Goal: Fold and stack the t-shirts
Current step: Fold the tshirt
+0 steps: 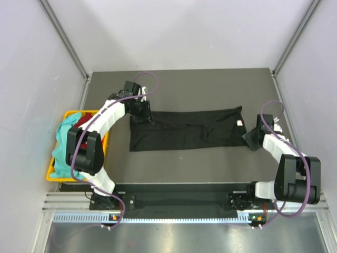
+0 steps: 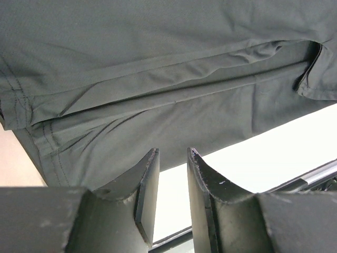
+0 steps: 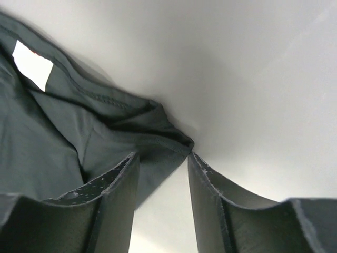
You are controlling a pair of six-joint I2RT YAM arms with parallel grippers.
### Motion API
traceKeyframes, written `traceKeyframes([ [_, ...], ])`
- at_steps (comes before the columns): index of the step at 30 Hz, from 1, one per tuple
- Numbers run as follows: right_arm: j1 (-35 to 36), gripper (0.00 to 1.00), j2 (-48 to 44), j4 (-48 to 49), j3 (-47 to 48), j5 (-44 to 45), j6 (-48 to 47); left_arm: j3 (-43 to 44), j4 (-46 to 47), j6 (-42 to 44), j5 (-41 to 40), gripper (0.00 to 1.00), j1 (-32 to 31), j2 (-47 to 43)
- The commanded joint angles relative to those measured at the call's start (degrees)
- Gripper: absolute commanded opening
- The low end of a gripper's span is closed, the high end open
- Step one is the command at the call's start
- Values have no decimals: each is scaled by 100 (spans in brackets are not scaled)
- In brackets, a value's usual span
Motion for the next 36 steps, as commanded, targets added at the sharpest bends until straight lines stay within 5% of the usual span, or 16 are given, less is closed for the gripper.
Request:
traceKeyframes([
  [1,-77,42,102,479,-112,217,152,-14,164,-5,41,33,-7,-271],
  [10,-357,0,374,910,-42,595,-233,127,164,-93,-3,33,-16,-279],
  [22,-1018,0,2850,1226,2593,-546,-1630,1058,24,21,-345,34,-25,159],
  [36,-974,2,5603,1289,6422,-1707,-1763,1595,-47,381,-548,36,-16,1557],
])
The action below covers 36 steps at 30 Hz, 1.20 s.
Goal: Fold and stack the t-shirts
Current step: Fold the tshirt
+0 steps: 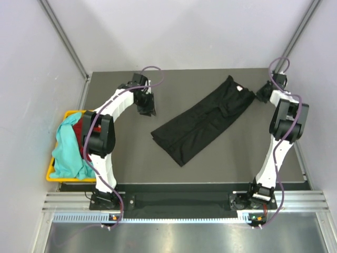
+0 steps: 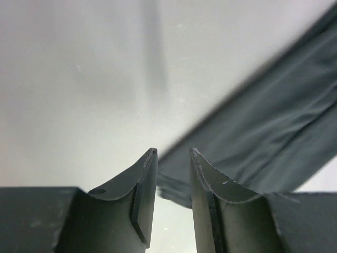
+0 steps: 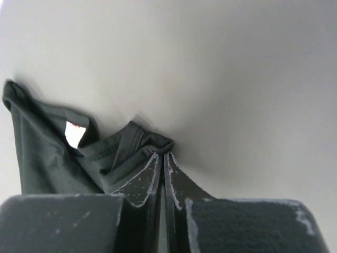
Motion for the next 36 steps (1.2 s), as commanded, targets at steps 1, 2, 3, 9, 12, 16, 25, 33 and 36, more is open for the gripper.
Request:
traceKeyframes([
  [1,12,2,690,-88,1067,-310,-115,-70,102,261,3,36,-20,56],
  [2,12,2,814,-115,1478,-380,-98,-115,137,314,64,36,-20,65],
  [3,12,3,929,-115,1639,-424,-80,-150,164,323,187,36,-20,74],
  [9,56,19,1492,-168,2352,-741,-1,-545,304,367,821,37,-38,56],
  [12,56,34,1247,-343,2168,-461,-45,-809,400,288,855,39,-38,21],
  [16,-40,51,545,-536,1755,-275,165,-1247,637,182,1049,41,-47,-66],
  [25,-84,77,-1361,-1477,429,181,324,-1654,656,209,988,41,-143,-67],
  [33,47,84,-2935,-1724,-1241,-292,307,-1618,717,227,1014,41,-205,56],
  [36,109,84,-3314,-1601,-2014,-670,254,-1636,735,217,1075,40,-223,100],
])
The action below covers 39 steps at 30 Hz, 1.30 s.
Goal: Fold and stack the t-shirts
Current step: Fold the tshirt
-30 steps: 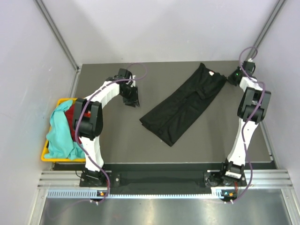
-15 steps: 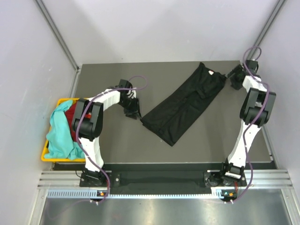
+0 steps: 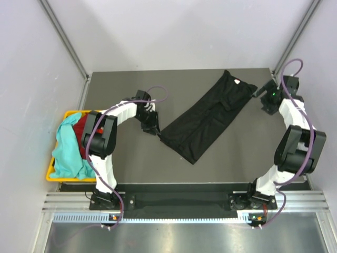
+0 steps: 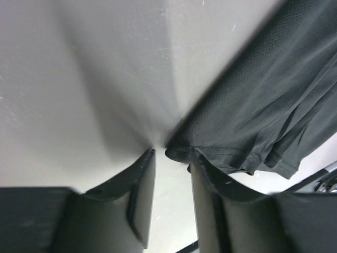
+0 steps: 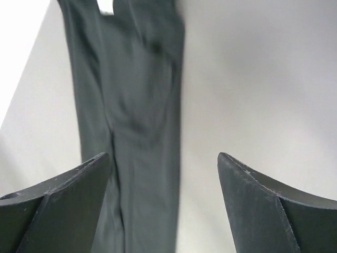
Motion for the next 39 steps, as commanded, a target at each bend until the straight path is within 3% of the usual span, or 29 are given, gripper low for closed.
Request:
traceKeyframes([
  [1,117,83,-593,-31,-745,-507,-126,-84,215,69,26,37,-48,48],
  [2,126,83,-709,-22,-1060,-629,-170,-101,198,51,35,26,-83,39],
  [6,144,83,-1280,-22,-1774,-841,-407,-469,215,-150,18,0,-144,-180],
  [11,241,82,-1931,-49,-2521,-1043,-619,-1172,311,-449,-395,0,-372,-935],
  [18,285,78,-1993,126,-2795,-1140,-917,-2516,408,-1038,-896,0,-865,-2289],
  [25,285,74,-1063,1267,-2497,-1517,-1172,-3537,557,-1776,-1072,0,-1225,-3529],
  [26,285,73,-861,1339,-2261,-1684,-1181,-3599,540,-1812,-1072,2,-1243,-3599],
  [27,285,71,-650,1392,-2111,-1755,-1155,-3695,549,-1847,-1098,11,-1252,-3765],
  [30,276,69,53,1787,-1627,-2001,-954,-3592,348,-1909,-1282,28,-1278,-3942],
  [35,285,67,889,2289,-748,-2169,-768,-2854,-303,-1646,-2117,31,-1305,-4136],
  [39,285,68,1739,2352,86,-2151,-654,-2081,-164,-1417,-1821,31,-1313,-4084],
])
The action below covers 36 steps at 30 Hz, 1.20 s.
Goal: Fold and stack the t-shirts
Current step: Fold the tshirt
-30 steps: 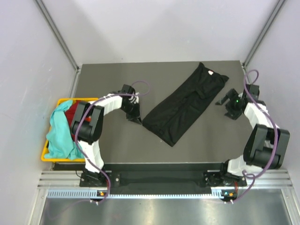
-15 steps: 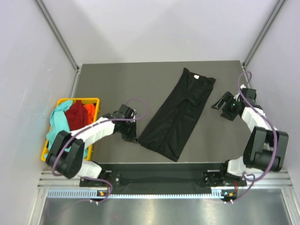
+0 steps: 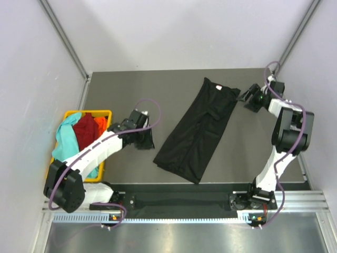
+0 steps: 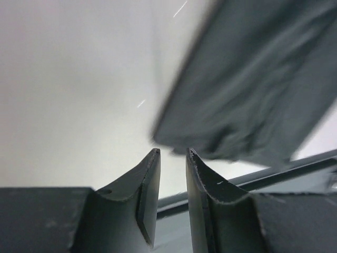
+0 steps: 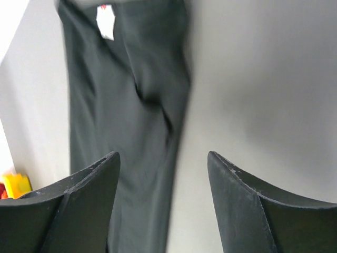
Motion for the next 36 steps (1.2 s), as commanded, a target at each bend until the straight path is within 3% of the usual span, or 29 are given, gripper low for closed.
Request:
traceKeyframes([
  [1,40,68,581,508,1054,-156,74,694,208,229,188,31,-33,-110],
  [2,49,68,739,508,1215,-156,117,739,375,203,582,30,-59,-83],
  [11,57,55,2269,807,2701,-410,679,1485,1395,466,1350,28,-1192,1040],
  [19,84,41,2639,1519,2850,-358,1163,1320,2150,406,1728,27,-1816,1578],
  [29,101,10,2964,1581,3123,-340,1172,950,2310,256,1448,27,-2274,2219],
  [36,101,3,3236,1458,3519,-322,1242,687,2213,238,1175,26,-2344,2307],
])
